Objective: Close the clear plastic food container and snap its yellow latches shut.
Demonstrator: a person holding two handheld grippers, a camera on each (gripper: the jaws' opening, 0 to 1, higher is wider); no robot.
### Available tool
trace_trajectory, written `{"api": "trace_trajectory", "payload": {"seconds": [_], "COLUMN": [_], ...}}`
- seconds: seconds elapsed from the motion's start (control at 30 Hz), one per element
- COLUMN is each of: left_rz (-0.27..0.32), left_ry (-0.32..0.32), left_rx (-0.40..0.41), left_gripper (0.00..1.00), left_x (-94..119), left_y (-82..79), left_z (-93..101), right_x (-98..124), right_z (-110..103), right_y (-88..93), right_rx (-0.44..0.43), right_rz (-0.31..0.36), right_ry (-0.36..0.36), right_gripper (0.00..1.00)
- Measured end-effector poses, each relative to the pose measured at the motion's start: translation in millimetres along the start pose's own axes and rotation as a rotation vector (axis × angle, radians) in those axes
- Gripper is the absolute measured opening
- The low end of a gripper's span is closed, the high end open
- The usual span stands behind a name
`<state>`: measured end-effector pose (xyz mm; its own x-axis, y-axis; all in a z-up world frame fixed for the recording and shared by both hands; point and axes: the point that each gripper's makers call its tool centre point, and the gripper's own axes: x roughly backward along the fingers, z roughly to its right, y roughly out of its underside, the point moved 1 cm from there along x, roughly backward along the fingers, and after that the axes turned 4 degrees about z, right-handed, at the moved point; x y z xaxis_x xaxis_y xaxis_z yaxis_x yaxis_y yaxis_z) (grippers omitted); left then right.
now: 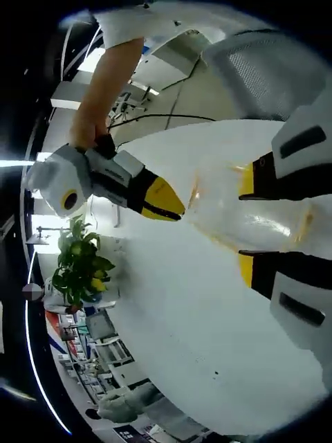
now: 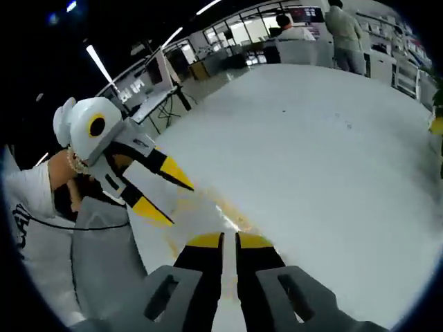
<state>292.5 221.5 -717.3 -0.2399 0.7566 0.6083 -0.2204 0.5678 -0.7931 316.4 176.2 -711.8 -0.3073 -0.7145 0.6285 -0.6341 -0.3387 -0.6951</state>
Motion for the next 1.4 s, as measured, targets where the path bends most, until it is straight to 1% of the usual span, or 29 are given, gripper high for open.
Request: {"api": "trace_trajectory", "payload": {"seconds": [0.03, 0.07, 0.1, 0.17, 0.23, 0.27, 0.33, 0.43, 0.53, 0.6, 0.73, 0.8, 0.83, 0.9, 0.93, 1.0, 1.07, 1.13, 1.2, 1.3, 1.37, 1.4], "left_rz": [-0.015, -0.014, -0.013, -0.012, -0.017, -0.016, -0.017, -0.019, -0.021, -0.022, -0.02, -0.024, -0.044, -0.059, -0.026, -0.045, -0.036, -0.036, -0.029, -0.031, -0.035, -0.039], "left_ry": [0.014, 0.025, 0.041, 0.062, 0.073, 0.077, 0.078, 0.076, 0.09, 0.099, 0.11, 0.119, 0.134, 0.126, 0.127, 0.134, 0.138, 0.134, 0.133, 0.124, 0.115, 0.117], "left_rx": [0.001, 0.008, 0.025, 0.045, 0.051, 0.055, 0.06, 0.05, 0.038, 0.027, 0.012, -0.011, -0.052, -0.08, -0.116, -0.108, -0.139, -0.166, -0.19, -0.243, -0.273, -0.301], "left_gripper": [0.13, 0.1, 0.09, 0.09, 0.08, 0.08, 0.08, 0.07, 0.07, 0.07, 0.08, 0.1, 0.11, 0.12, 0.12, 0.15, 0.16, 0.18, 0.22, 0.23, 0.23, 0.24], "left_x": [-4.7, -8.1, -11.8, -17.7, -21.8, -23.4, -26.9, -29.6, -30.7, -31.1, -30.9, -31.4, -31.3, -31.1, -32.4, -31.2, -31.7, -32.4, -33.1, -33.6, -33.9, -33.7], "left_y": [4.3, 5.8, 7.5, 9.7, 11.9, 11.9, 11.8, 12.0, 12.7, 13.1, 13.7, 17.2, 22.3, 28.2, 23.0, 27.0, 26.1, 26.9, 27.0, 27.7, 28.3, 29.0], "left_z": [4.7, 6.9, 11.2, 14.6, 14.9, 14.5, 13.2, 11.4, 13.6, 16.4, 22.4, 27.3, 30.0, 32.1, 30.8, 33.0, 33.7, 34.3, 36.6, 38.6, 39.7, 40.8], "right_x": [-8.3, -13.7, -20.0, -29.5, -35.1, -37.8, -42.8, -44.5, -45.7, -45.9, -48.3, -50.7, -51.8, -53.6, -54.3, -57.7, -60.8, -62.8, -64.4, -63.6, -60.8, -59.6], "right_z": [-4.2, -6.6, -6.7, -8.9, -8.6, -7.7, -2.0, -2.5, 4.8, 8.8, 17.0, 21.2, 20.4, 23.1, 24.8, 28.9, 31.6, 29.8, 31.3, 33.7, 33.5, 32.9], "right_y": [1.2, 1.7, 3.2, 8.1, 11.7, 14.3, 13.6, 12.1, 2.4, -3.0, -9.8, -10.4, -8.1, -7.6, -7.6, -8.2, -8.5, -5.4, -0.7, 0.7, -1.0, -1.7], "right_rx": [0.042, 0.054, 0.079, 0.072, 0.073, 0.075, 0.081, 0.071, 0.09, 0.078, 0.067, 0.063, 0.064, 0.069, 0.069, 0.067, 0.012, -0.031, -0.045, -0.029, -0.019, -0.008], "right_rz": [-0.015, -0.019, -0.049, -0.078, -0.093, -0.109, -0.117, -0.105, -0.064, -0.047, -0.03, -0.036, -0.047, -0.057, -0.06, -0.06, -0.055, -0.063, -0.086, -0.084, -0.079, -0.079], "right_ry": [-0.01, -0.011, -0.028, -0.036, -0.034, -0.033, -0.024, -0.028, 0.003, 0.009, 0.024, 0.03, 0.028, 0.027, 0.027, 0.022, 0.007, -0.017, -0.034, -0.04, -0.065, -0.075], "right_gripper": [0.0, 0.0, 0.0, 0.0, 0.0, 0.0, 0.0, 0.0, 0.0, 0.0, 0.0, 0.0, 0.0, 0.0, 0.0, 0.0, 0.0, 0.0, 0.0, 0.05, 0.1, 0.13]}}
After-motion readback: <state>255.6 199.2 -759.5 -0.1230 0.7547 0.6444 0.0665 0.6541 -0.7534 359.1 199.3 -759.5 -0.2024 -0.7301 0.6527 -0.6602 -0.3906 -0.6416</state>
